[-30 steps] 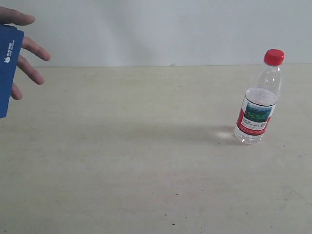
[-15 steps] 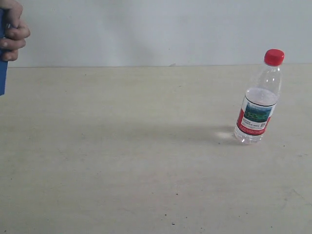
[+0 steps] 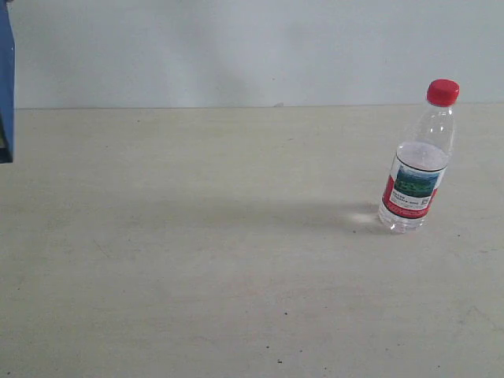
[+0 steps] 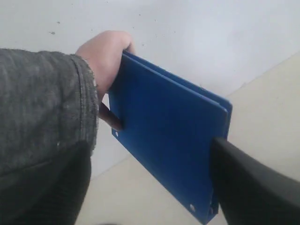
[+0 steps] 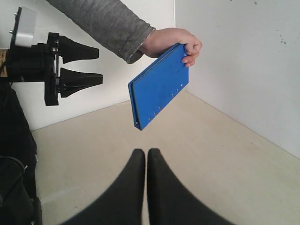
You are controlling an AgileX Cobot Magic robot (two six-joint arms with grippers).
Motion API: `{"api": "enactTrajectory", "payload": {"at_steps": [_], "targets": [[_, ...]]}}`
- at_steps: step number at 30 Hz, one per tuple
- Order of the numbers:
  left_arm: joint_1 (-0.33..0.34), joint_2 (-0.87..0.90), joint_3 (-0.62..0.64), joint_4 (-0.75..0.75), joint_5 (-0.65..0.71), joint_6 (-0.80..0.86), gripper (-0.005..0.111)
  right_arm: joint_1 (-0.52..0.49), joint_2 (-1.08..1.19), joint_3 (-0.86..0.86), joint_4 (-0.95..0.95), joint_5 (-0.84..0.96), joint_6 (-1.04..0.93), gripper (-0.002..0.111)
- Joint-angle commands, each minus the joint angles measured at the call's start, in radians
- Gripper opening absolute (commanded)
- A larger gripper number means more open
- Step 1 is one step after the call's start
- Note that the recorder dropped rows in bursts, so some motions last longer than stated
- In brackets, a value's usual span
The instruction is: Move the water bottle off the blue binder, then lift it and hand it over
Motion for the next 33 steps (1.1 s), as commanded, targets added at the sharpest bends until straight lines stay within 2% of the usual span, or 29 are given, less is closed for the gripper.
{"api": "enactTrajectory", "payload": {"at_steps": [1,4,6,8,9,11,15,21,27,33], "targets": [[-0.002,-0.070,-0.002,0.005,0.004,0.007,0.067,-0.003,-0.003,0.002,0.010,0.011,-0.010,0.000],[-0.002,-0.144,-0.002,-0.029,0.004,0.007,0.063,-0.003,-0.003,0.002,0.010,0.010,-0.012,0.000],[-0.002,-0.204,-0.002,-0.157,0.023,0.068,0.043,-0.003,-0.003,0.002,0.010,0.036,-0.031,0.000],[-0.002,-0.248,-0.002,-0.336,0.119,0.243,0.010,-0.003,-0.003,0.002,0.010,0.107,-0.064,0.000],[-0.002,-0.259,-0.002,-0.396,0.157,0.312,0.005,-0.003,-0.003,0.002,0.010,0.143,-0.084,0.000],[-0.002,-0.275,0.003,-0.506,0.212,0.417,0.004,-0.003,-0.014,0.002,0.010,0.221,-0.133,0.000],[-0.002,-0.282,0.038,-0.658,0.229,0.440,0.004,-0.003,-0.064,0.002,0.010,0.422,-0.228,0.000],[-0.002,-0.282,0.168,-0.868,0.088,0.359,0.004,-0.003,-0.162,0.002,0.010,0.628,-0.248,0.000],[-0.002,-0.282,0.242,-0.887,0.137,0.359,0.004,-0.003,-0.200,0.004,0.010,0.672,-0.272,0.000],[-0.002,-0.282,0.240,-0.882,0.158,0.361,0.004,-0.003,-0.200,0.036,0.010,0.664,-0.272,0.000]]}}
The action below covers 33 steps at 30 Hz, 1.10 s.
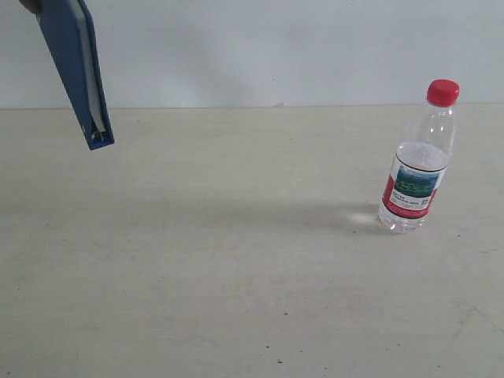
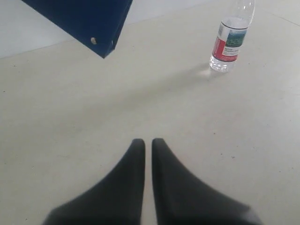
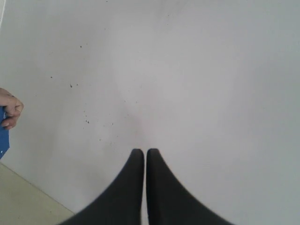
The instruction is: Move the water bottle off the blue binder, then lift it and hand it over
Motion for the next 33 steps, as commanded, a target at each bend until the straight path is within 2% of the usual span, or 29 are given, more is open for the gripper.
{"api": "enactTrajectory", "payload": {"at_steps": [1,6,9,12,14,19,21,23,25,27,31,33], "targets": [[-0.002,-0.007,0.004,-0.005,0.000,-0.007,0.004,-0.003,-0.001,0.034,0.004,0.006,-0.009,0.000],[0.006,-0.081,0.019,-0.007,-0.005,-0.007,0.004,-0.003,-0.001,0.073,0.004,0.008,-0.002,0.000],[0.095,-0.196,0.063,-0.010,-0.048,-0.007,0.004,-0.003,-0.001,0.073,0.004,-0.007,0.020,0.000],[0.173,-0.305,0.144,-0.010,-0.163,-0.007,0.004,-0.003,-0.001,0.073,0.004,-0.022,0.028,0.000],[0.212,-0.305,0.222,-0.010,-0.280,-0.007,0.004,-0.003,-0.001,0.073,0.004,-0.032,0.028,0.000],[0.228,-0.305,0.422,-0.010,-0.545,-0.005,0.004,-0.003,-0.002,0.073,0.004,-0.050,0.034,0.000],[0.228,-0.305,0.465,-0.010,-0.623,-0.005,0.004,-0.003,-0.002,0.073,0.004,-0.052,0.039,0.000],[0.240,-0.305,0.465,-0.010,-0.472,-0.005,0.004,-0.003,-0.002,0.073,0.004,-0.055,0.039,0.000],[0.277,-0.305,0.465,-0.010,-0.426,-0.005,0.004,-0.003,-0.002,0.073,0.004,-0.053,0.039,0.000],[0.344,-0.305,0.465,-0.010,-0.373,-0.005,0.004,-0.003,-0.002,0.073,0.004,-0.053,0.029,0.000],[0.455,-0.305,0.465,-0.010,-0.382,-0.005,0.004,-0.003,-0.002,0.073,0.004,-0.004,-0.072,0.000],[0.478,-0.305,0.465,-0.010,-0.384,-0.005,0.004,-0.003,-0.002,0.073,0.004,0.115,-0.099,0.000]]}}
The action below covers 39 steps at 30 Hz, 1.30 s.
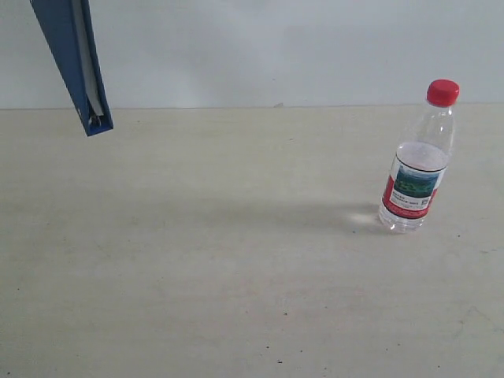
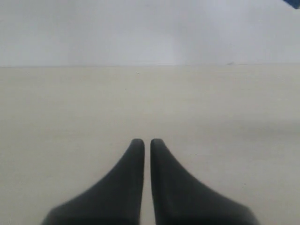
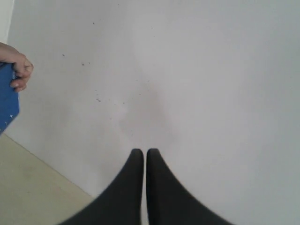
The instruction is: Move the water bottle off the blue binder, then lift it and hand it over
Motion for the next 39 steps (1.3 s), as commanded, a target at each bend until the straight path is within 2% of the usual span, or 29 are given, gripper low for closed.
{"api": "enactTrajectory", "payload": {"at_steps": [1,3,5,6,9,11,13,18,22,23,26,31,35,39], "targets": [[0.038,-0.004,0.003,-0.008,0.001,-0.005,0.004,-0.002,-0.002,0.009,0.004,0.207,-0.057,0.000],[0.038,-0.004,0.003,-0.008,0.001,-0.005,0.004,-0.002,-0.002,0.029,0.004,0.381,-0.043,0.000],[0.038,-0.004,0.003,-0.008,0.001,-0.005,0.004,-0.002,-0.021,0.117,0.046,0.769,0.072,0.000],[0.038,-0.004,0.003,-0.008,0.001,-0.005,0.004,-0.002,-0.040,0.153,0.106,0.820,0.062,0.000],[0.038,-0.004,0.003,-0.008,0.000,-0.005,0.004,-0.002,-0.165,0.310,0.308,0.750,-0.155,0.000],[0.038,-0.004,0.003,-0.008,0.000,-0.003,0.004,-0.002,-0.285,0.404,0.378,0.742,-0.249,0.000],[0.038,-0.004,0.003,-0.008,0.000,-0.003,0.004,-0.002,-0.417,0.473,0.481,0.825,-0.251,0.000],[0.038,-0.004,0.003,-0.008,0.000,-0.003,0.004,-0.002,-0.623,0.487,0.691,0.907,-0.233,0.000],[0.038,-0.004,0.003,-0.008,0.000,-0.003,0.004,-0.002,-0.662,0.481,0.692,0.912,-0.233,0.000],[0.038,-0.004,0.003,-0.008,0.000,-0.002,0.004,-0.002,-0.662,0.469,0.692,0.965,-0.148,0.000],[0.038,-0.004,0.003,-0.008,0.000,-0.002,0.004,-0.002,-0.662,0.467,0.692,1.040,-0.086,0.000],[0.038,-0.004,0.003,-0.008,0.000,-0.002,0.004,-0.002,-0.662,0.514,0.688,0.891,-0.158,0.000],[0.038,-0.004,0.003,-0.008,0.000,-0.002,0.004,-0.002,-0.662,0.648,0.799,0.721,-0.599,0.000],[0.038,-0.004,0.003,-0.008,0.000,-0.002,0.004,-0.002,-0.662,0.772,0.937,0.544,-0.878,0.000]]}}
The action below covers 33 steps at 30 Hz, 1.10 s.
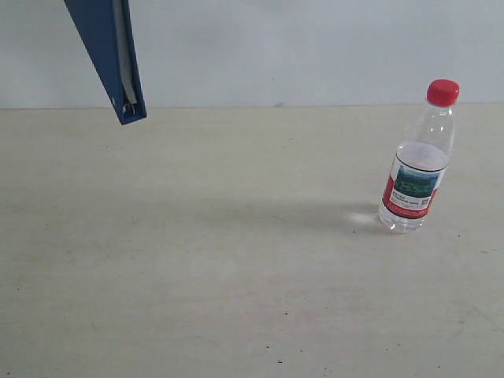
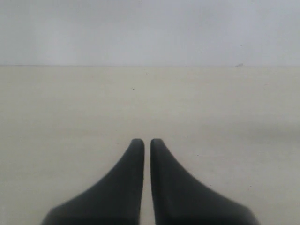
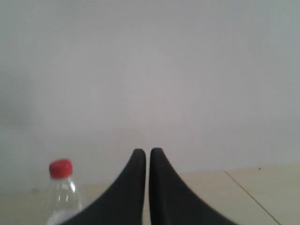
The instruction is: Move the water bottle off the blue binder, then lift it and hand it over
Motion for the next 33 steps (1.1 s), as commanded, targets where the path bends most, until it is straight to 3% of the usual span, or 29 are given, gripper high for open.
{"api": "enactTrajectory", "payload": {"at_steps": [1,5,7,9,12,13,17,21,22,33], "targets": [[0.002,-0.004,0.003,-0.008,0.000,-0.002,0.004,-0.002,-0.004,0.121,0.142,-0.181,-0.298,0.000],[0.002,-0.004,0.003,-0.008,0.000,-0.002,0.004,-0.002,-0.004,0.190,0.301,-0.241,-0.355,0.000],[0.002,-0.004,0.003,-0.008,0.000,-0.002,0.004,0.000,-0.004,0.190,0.399,-0.152,-0.355,0.000],[0.002,-0.004,0.003,-0.008,0.000,-0.002,0.004,0.000,-0.004,0.190,0.504,-0.103,-0.486,0.000],[0.002,-0.004,0.003,-0.008,0.000,-0.002,0.004,0.000,-0.004,0.190,0.972,0.023,-1.138,0.000],[0.002,-0.004,0.003,-0.008,0.000,-0.002,0.004,0.000,-0.004,0.190,1.018,0.054,-1.192,0.000],[0.002,-0.004,0.003,-0.008,0.000,-0.002,0.004,-0.005,-0.004,0.190,1.084,0.211,-1.143,0.000],[0.002,-0.004,0.003,-0.008,0.000,-0.002,0.004,-0.223,-0.004,0.190,1.133,0.240,-1.141,0.000],[0.002,-0.004,0.003,-0.008,0.000,-0.002,0.004,-0.233,-0.004,0.190,1.144,0.242,-1.147,0.000],[0.002,-0.004,0.003,-0.008,0.000,-0.002,0.004,-0.080,-0.004,0.190,1.157,0.224,-1.198,0.000]]}}
